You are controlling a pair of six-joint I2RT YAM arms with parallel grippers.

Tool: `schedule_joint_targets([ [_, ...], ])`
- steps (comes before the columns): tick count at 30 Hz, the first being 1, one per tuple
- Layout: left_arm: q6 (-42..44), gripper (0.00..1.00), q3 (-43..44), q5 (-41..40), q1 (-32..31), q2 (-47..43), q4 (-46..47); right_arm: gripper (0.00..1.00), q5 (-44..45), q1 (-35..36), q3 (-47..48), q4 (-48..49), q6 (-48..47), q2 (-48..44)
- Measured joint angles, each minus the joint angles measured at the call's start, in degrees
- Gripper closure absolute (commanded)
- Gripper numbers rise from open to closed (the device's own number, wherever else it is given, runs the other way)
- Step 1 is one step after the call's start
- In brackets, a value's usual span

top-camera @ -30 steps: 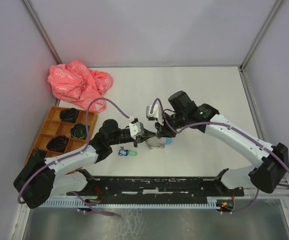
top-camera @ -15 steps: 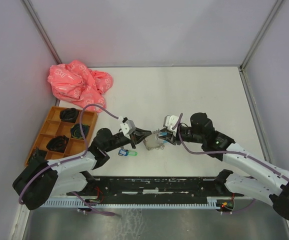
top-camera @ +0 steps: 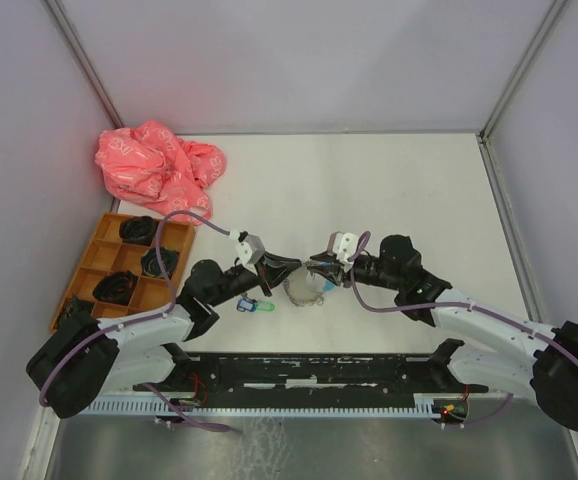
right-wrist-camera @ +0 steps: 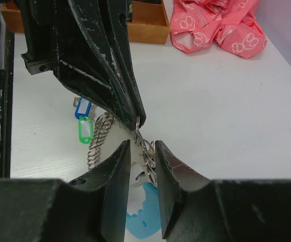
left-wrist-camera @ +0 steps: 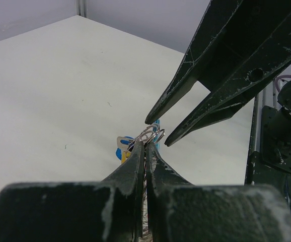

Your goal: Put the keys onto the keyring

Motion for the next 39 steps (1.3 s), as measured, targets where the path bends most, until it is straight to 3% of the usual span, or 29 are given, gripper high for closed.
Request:
schedule_joint_targets([
  [12,-1.7,0.97,-0.3,-0.5,0.0,0.8,1.6,0.78,-1.4,0.0,-0.1,4.3,1.5,2.1],
  [17,-1.9,0.97,-0.3,-0.9,0.0,0.9,1.7,0.95,-2.1,-0.1,-0.1,4.4,1.6,2.8],
  [21,-1.9,0.85,-0.3,-0.9,0.0,0.9,1.2,0.99,-2.2,-0.2,0.2,3.2,1.2,2.8],
  [30,5.4,0.56,2.0,-1.0,0.0,-5.2,-10.6,0.99,-2.3,-0.2,14.6,-21.3,-2.7,4.5],
  [39,14.0,0.51,5.2,-2.0,-0.4,-8.3,-19.8,0.99,-1.7,-0.2,31.2,-43.6,-4.6,12.4],
])
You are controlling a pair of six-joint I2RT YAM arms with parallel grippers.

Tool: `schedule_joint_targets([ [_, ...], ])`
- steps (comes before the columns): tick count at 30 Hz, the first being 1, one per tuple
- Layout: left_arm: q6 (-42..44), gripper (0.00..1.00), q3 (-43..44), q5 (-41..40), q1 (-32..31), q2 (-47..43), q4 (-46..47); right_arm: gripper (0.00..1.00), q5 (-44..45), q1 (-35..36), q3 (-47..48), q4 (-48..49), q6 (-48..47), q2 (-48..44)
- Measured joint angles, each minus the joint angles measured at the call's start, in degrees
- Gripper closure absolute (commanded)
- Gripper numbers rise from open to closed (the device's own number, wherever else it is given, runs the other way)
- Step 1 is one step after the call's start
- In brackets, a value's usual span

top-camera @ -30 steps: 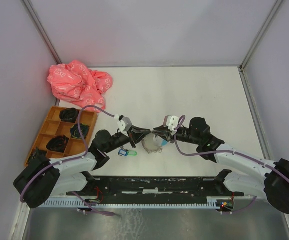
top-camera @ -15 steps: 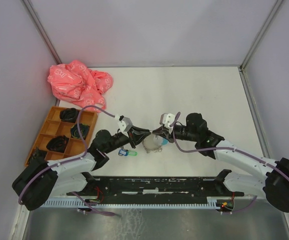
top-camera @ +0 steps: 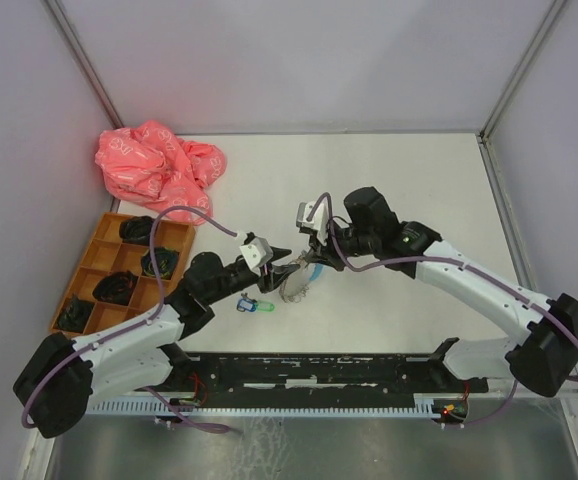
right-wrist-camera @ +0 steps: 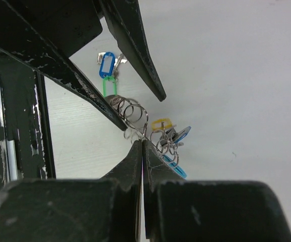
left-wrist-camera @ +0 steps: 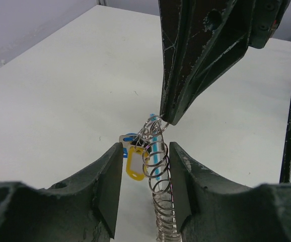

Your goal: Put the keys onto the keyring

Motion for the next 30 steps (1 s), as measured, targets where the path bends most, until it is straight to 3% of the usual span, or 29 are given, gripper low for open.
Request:
schedule_joint_targets([
  [16,0.3,0.48,0.6,-2.6,-5.6,4.7,-0.5,0.99,2.5,0.1,8.1,-11.8,0.0,6.0],
  [20,-0.8,0.41,0.6,-3.2,-8.8,4.3,-0.4,0.99,3.1,0.1,8.8,-13.0,-0.3,6.0],
  [30,-0.8,0.34,0.5,-8.4,-9.7,-7.3,-5.7,0.99,2.9,0.1,9.0,-14.8,-4.5,6.0],
])
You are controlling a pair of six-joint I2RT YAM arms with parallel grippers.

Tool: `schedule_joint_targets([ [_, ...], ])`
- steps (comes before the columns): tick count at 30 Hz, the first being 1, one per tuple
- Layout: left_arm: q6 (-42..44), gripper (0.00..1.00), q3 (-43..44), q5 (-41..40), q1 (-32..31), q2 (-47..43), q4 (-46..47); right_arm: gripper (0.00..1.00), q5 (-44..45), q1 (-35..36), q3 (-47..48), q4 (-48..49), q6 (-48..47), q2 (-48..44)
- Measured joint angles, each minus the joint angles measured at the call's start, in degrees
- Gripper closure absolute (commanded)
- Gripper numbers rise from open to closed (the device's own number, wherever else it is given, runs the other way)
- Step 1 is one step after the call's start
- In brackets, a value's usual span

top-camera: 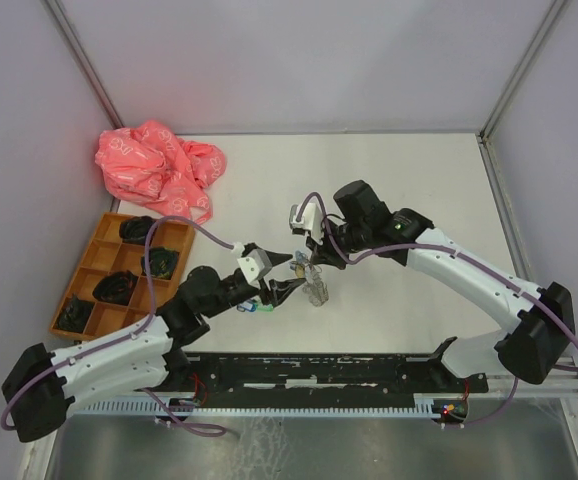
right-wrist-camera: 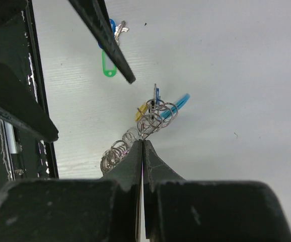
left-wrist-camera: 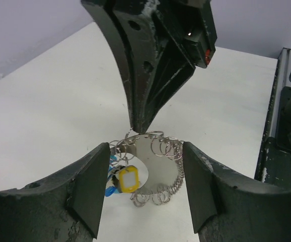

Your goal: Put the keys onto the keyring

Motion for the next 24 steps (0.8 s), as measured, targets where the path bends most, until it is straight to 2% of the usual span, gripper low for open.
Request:
schedule_joint_targets([
  [5,0.6,0.39,-0.6,-4.6,0.0,-3.2,-1.6,0.99,-0.9,0.0,-0.1,0.0,-2.6,-0.3],
  [10,1.0,0.43,-0.6,-7.1,0.0,-0.6,-1.8,0.99,-1.8,0.0,-0.8,0.3,-3.9,-1.0],
  [17,1.3,0.51,-1.5,-9.6,0.0,4.6,3.2,0.99,-2.4,0.0,-2.1,1.5,-4.4,-2.1],
  [24,2.5,0.53,-1.5,-10.0,0.0,8.2,9.2,0.99,-2.5,0.0,-2.7,2.7,-3.9,-2.2],
])
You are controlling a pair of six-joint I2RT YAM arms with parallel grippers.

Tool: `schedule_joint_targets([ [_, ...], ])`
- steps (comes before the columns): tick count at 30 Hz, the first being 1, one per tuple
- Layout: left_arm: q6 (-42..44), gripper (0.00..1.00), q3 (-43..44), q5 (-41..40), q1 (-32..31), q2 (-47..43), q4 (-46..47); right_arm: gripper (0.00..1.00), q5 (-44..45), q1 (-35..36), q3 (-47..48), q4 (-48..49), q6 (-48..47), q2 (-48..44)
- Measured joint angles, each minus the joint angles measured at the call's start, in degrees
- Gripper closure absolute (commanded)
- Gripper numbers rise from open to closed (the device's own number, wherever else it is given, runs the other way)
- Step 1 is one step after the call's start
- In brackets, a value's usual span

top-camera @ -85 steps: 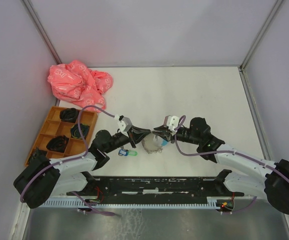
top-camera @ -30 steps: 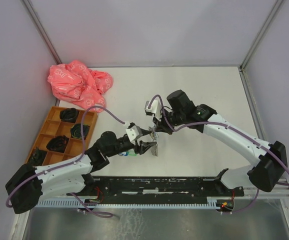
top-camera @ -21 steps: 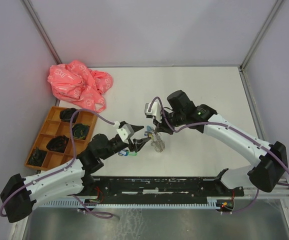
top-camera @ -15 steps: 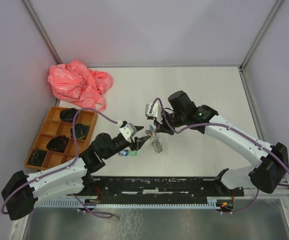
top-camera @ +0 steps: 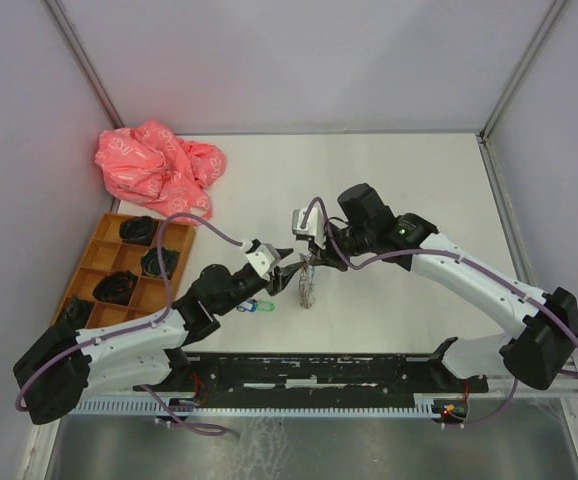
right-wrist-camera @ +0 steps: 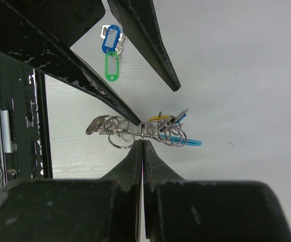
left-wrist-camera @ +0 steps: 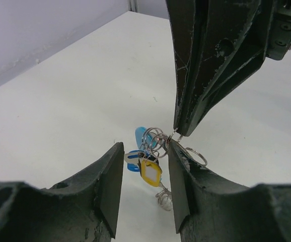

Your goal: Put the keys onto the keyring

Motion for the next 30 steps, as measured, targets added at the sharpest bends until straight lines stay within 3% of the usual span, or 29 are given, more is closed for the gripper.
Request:
schedule_joint_targets([
  [23,4.8,0.68,0.0,2.2,-1.2,2.5,3.0,0.99,-0.7,0.0,-0.9,2.2,3.7,-0.1],
  [30,5.4,0.83,0.0,0.8,-1.9,3.9,4.8,0.99,-1.0,0.0,-1.2,3.2,4.6,-0.1],
])
